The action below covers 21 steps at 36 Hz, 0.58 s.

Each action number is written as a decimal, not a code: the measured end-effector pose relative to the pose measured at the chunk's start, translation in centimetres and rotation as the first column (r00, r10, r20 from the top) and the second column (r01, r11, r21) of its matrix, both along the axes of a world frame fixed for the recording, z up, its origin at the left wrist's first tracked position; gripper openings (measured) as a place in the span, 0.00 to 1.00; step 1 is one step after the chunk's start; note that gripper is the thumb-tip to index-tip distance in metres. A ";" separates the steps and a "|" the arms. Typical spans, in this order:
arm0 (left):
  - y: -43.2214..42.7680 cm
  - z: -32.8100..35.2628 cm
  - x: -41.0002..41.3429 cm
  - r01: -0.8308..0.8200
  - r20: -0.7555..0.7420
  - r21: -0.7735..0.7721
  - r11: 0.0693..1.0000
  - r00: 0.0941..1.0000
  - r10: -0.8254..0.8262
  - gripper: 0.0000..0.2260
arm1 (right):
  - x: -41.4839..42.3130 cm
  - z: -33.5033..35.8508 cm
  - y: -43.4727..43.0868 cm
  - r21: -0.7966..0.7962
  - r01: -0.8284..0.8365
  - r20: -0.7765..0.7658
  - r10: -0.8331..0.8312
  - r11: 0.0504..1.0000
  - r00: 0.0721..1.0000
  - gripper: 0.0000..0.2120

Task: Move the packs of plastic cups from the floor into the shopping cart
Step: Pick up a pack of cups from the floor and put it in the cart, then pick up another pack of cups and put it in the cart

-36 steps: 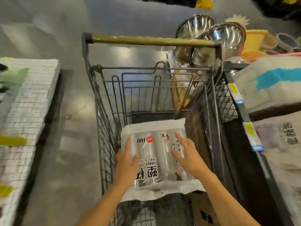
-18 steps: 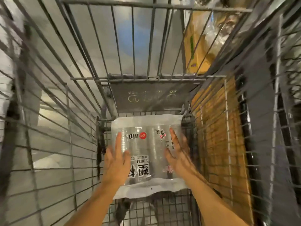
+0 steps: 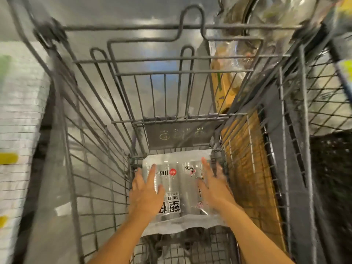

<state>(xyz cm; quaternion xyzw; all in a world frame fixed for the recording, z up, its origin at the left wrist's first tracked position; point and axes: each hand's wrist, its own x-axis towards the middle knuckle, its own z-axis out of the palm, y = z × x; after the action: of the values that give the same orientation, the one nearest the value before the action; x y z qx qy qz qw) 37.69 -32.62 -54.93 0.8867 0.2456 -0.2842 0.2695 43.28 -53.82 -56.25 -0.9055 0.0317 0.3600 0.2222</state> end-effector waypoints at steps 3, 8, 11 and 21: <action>0.7 6.6 1.7 0.129 0.080 -0.062 0.990 0.989 -0.124 0.28 | 1.7 6.1 0.6 -0.026 -0.091 0.135 0.094 0.995 0.986 0.34; 1.9 18.1 4.1 0.390 0.179 0.007 0.921 0.906 -0.384 0.26 | 3.9 18.9 0.6 -0.171 -0.194 0.334 0.242 0.966 0.911 0.32; 2.2 25.9 5.3 0.499 0.262 0.126 0.857 0.817 -0.514 0.25 | 3.7 27.4 0.9 -0.258 -0.200 0.412 0.295 0.945 0.862 0.25; -1.3 44.7 2.8 0.674 0.419 0.405 0.617 0.463 -0.781 0.25 | -7.1 46.2 -2.4 -0.350 0.059 0.612 0.180 0.935 0.770 0.20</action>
<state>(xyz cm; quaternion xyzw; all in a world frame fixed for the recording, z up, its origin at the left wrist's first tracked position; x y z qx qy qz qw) 40.45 -33.95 -10.23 0.9668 -0.2233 -0.0753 0.0985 36.14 -56.22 -10.01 -0.9986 -0.0117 0.0286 0.0438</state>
